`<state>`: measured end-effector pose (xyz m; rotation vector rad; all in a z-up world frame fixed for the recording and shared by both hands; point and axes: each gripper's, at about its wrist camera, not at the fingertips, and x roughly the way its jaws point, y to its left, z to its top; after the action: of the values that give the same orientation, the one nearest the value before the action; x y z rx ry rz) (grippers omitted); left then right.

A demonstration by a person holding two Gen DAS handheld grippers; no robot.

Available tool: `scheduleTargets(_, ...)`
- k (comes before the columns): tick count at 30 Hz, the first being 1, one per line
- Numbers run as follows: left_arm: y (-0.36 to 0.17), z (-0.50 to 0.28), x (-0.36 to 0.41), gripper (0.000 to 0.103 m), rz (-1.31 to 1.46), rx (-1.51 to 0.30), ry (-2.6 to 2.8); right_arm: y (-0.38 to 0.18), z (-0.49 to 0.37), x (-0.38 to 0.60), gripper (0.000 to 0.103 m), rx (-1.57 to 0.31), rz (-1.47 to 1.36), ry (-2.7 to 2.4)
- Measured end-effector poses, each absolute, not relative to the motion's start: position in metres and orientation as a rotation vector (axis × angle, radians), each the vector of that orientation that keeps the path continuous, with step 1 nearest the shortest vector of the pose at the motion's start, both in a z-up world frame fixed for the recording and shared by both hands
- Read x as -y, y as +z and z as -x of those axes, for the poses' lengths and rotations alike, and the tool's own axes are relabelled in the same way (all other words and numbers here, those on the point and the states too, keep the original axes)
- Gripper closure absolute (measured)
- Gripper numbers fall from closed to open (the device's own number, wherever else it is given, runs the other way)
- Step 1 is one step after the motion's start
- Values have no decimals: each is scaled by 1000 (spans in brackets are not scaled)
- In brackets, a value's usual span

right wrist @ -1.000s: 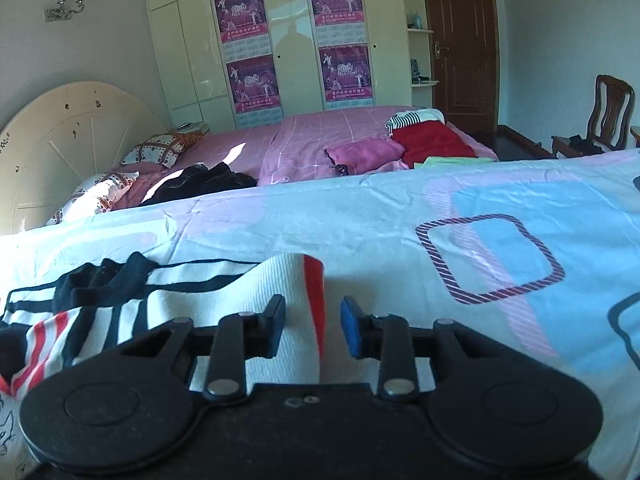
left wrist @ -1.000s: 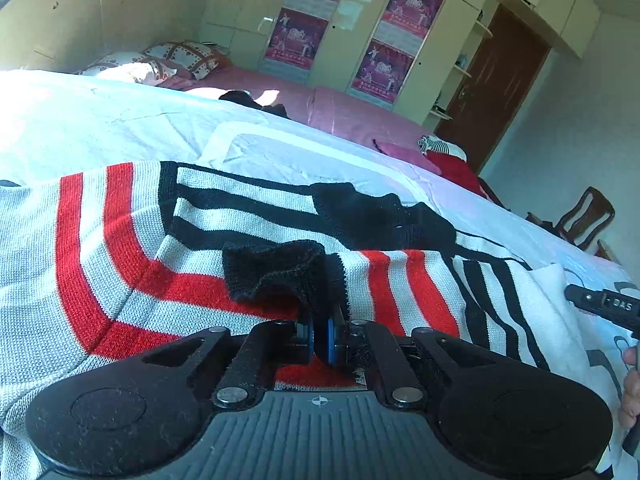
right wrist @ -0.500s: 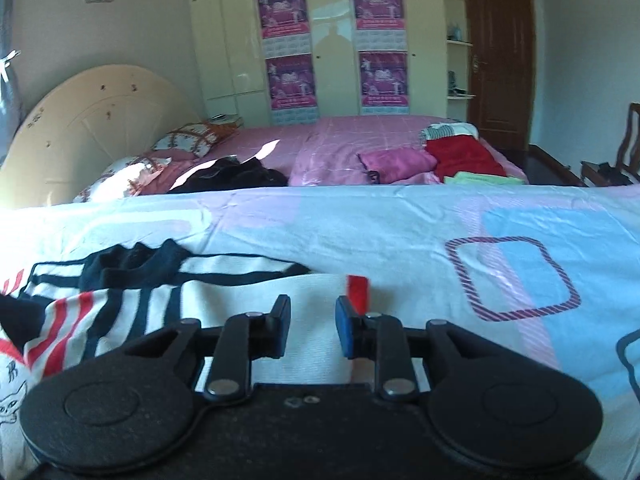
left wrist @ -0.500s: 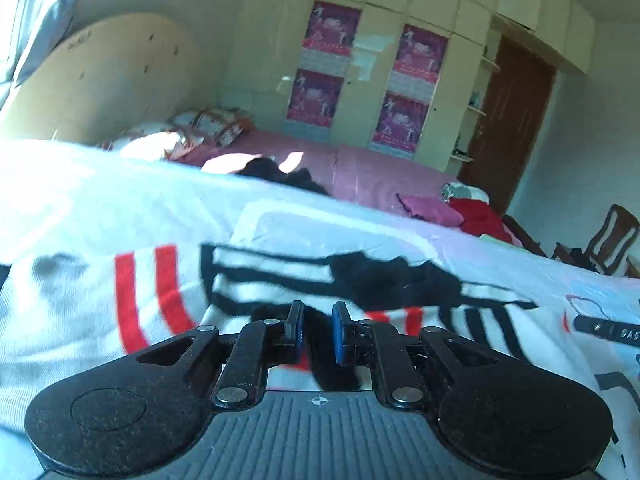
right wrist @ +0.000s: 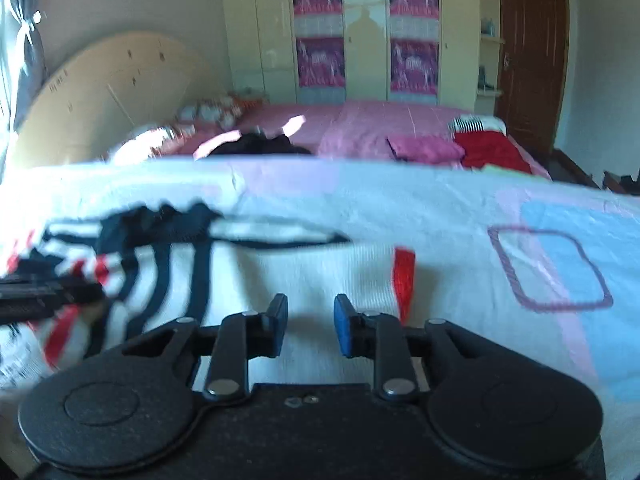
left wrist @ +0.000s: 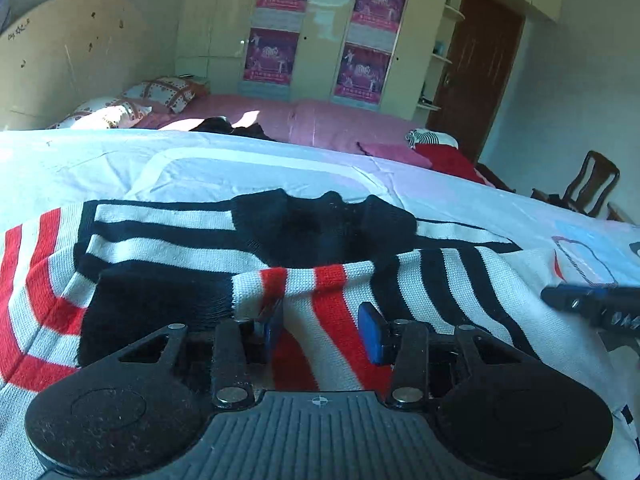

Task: Fold small clothes
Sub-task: 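Lift the sleeve with the left gripper and fold it across the body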

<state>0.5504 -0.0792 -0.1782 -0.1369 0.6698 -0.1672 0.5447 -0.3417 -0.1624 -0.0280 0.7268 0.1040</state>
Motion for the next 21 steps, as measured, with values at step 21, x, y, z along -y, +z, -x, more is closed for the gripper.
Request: scheduleTargets(21,-225,-349,-326,51,949,-406,479,-119,-448,272,61,-675,-53,131)
